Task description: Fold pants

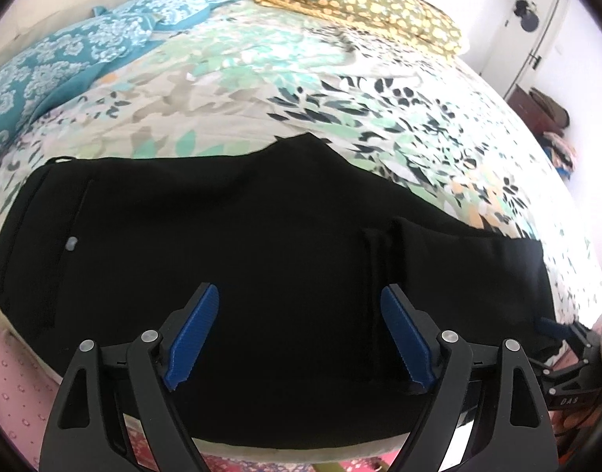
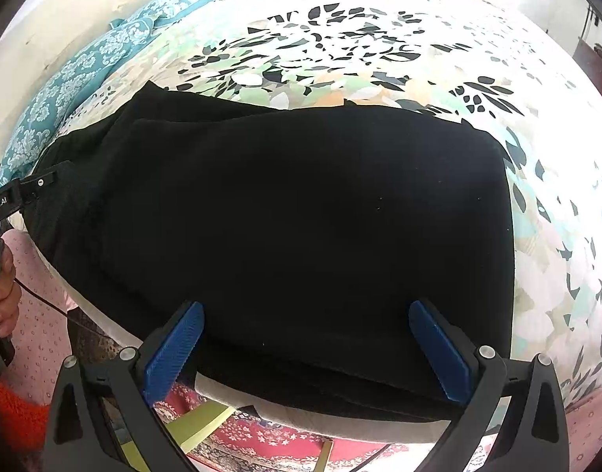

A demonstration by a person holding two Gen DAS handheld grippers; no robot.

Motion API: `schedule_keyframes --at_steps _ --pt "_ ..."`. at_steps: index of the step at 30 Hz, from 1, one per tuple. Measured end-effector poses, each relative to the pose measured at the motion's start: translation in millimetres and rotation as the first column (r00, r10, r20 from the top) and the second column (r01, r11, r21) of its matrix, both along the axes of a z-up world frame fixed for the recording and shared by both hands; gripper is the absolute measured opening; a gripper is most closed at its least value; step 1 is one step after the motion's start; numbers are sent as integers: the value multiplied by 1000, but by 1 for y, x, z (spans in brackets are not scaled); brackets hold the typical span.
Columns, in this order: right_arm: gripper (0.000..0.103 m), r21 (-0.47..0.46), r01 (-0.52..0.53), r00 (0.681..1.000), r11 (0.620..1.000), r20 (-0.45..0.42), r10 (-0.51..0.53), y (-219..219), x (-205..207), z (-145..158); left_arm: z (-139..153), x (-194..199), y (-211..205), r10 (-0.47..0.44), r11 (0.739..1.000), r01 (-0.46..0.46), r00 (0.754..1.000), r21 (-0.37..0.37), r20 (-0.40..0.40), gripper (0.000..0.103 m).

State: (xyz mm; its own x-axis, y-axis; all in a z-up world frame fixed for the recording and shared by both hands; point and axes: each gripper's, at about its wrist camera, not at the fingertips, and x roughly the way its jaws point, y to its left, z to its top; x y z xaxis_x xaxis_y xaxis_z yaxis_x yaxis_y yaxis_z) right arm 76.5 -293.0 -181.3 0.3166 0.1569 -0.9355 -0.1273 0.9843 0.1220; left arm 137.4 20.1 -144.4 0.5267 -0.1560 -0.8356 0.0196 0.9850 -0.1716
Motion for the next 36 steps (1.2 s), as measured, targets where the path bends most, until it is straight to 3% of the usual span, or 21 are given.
schedule_keyframes --at_steps 16,21,27,32,36 --pt "103 -9 16 1000 1000 25 -16 1 -2 0 -6 2 16 69 998 -69 997 -10 -35 86" --pt "103 -9 15 999 1000 30 -15 0 -3 0 4 8 35 108 994 -108 994 -26 -16 86" --pt "103 -10 12 999 1000 31 -12 0 -3 0 29 35 115 265 964 -265 964 -18 16 90" --pt "103 -10 14 999 1000 31 -14 0 -2 0 21 60 188 334 942 -332 939 41 -76 91" --pt "103 -11 13 999 1000 31 -12 0 -2 0 5 68 221 351 935 -340 929 103 -121 91"
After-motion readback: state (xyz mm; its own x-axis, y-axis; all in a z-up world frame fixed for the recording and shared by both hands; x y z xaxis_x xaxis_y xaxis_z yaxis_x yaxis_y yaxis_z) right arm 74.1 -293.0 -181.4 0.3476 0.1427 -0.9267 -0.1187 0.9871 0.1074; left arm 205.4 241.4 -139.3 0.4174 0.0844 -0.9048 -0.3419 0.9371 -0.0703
